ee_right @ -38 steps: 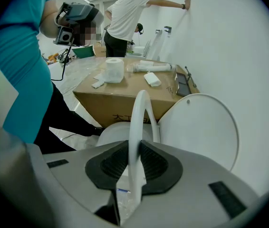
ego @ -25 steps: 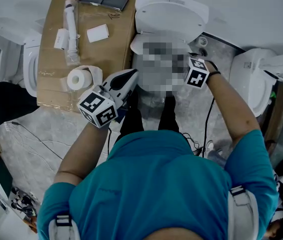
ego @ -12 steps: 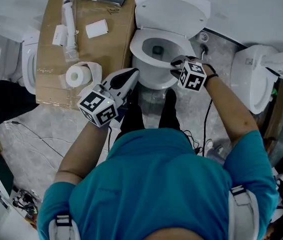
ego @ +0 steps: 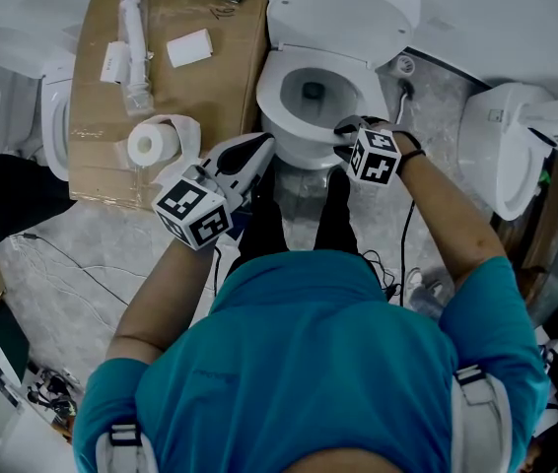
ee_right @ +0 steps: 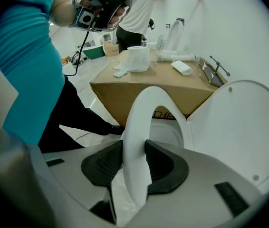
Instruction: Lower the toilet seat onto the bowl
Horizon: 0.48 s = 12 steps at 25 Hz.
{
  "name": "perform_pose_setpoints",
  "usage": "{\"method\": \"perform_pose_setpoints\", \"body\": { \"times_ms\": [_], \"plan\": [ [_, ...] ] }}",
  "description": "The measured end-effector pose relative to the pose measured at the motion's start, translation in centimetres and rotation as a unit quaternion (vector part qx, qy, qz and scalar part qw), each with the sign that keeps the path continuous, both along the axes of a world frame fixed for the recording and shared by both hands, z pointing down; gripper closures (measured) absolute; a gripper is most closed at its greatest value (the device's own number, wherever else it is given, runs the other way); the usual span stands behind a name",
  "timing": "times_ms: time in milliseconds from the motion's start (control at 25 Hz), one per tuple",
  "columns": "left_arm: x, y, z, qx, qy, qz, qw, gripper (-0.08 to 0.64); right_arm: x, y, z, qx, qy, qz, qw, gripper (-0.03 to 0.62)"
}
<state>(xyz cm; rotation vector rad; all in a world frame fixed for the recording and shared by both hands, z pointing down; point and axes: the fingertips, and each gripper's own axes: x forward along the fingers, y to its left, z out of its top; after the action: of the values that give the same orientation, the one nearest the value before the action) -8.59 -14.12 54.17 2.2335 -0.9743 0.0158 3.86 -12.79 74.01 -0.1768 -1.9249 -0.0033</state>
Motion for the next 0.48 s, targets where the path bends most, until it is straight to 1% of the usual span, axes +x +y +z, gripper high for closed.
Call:
{"method": "perform_pose_setpoints", "body": {
  "times_ms": [480],
  "plan": [
    [-0.1, 1.1, 1.5, -0.014, -0.003, 0.004, 0.9999, 0.557, -0.1, 3.2, 3.4, -0.015, 0.009, -0.015, 1.000, 0.426]
  ]
}}
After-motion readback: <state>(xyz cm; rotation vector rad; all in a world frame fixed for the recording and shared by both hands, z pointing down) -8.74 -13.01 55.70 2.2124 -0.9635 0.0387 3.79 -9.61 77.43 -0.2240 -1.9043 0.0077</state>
